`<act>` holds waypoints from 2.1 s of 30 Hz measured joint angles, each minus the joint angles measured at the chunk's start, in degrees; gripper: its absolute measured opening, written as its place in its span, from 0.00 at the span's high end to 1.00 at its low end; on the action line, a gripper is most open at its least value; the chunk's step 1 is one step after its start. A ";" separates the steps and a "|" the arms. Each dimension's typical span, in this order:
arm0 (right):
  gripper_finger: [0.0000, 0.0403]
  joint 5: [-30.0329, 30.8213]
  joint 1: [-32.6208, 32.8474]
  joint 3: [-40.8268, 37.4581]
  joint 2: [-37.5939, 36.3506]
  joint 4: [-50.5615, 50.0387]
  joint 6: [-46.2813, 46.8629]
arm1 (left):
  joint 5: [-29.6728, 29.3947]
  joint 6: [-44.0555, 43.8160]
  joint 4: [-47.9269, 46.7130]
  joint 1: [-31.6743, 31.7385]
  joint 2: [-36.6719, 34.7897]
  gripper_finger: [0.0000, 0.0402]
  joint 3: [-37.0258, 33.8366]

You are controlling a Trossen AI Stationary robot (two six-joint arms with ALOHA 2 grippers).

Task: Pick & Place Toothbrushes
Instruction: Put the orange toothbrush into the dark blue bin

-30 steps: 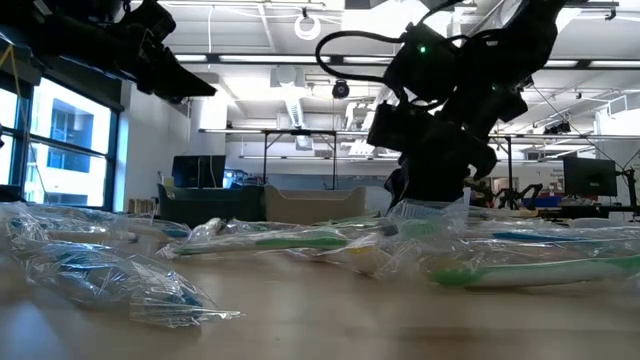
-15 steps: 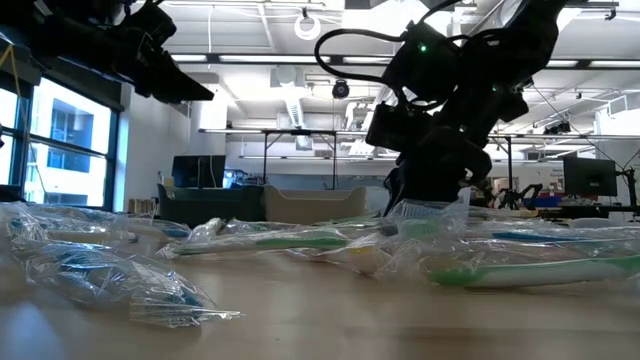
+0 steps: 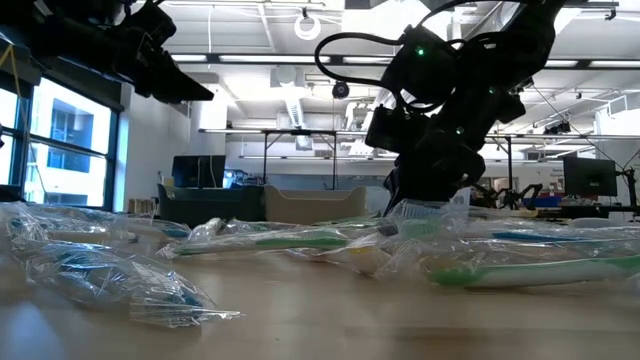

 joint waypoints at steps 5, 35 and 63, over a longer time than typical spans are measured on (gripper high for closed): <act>0.95 -0.36 0.00 0.00 0.00 0.05 1.59 | 0.00 0.02 0.00 -0.01 0.00 0.99 0.00; 0.96 -2.82 -1.11 -0.02 -12.68 2.10 -0.14 | 0.00 0.04 0.02 0.01 0.00 0.99 0.00; 0.96 14.24 -3.56 0.00 -33.77 -5.54 -7.44 | 0.00 0.02 2.98 0.00 -0.01 0.99 0.00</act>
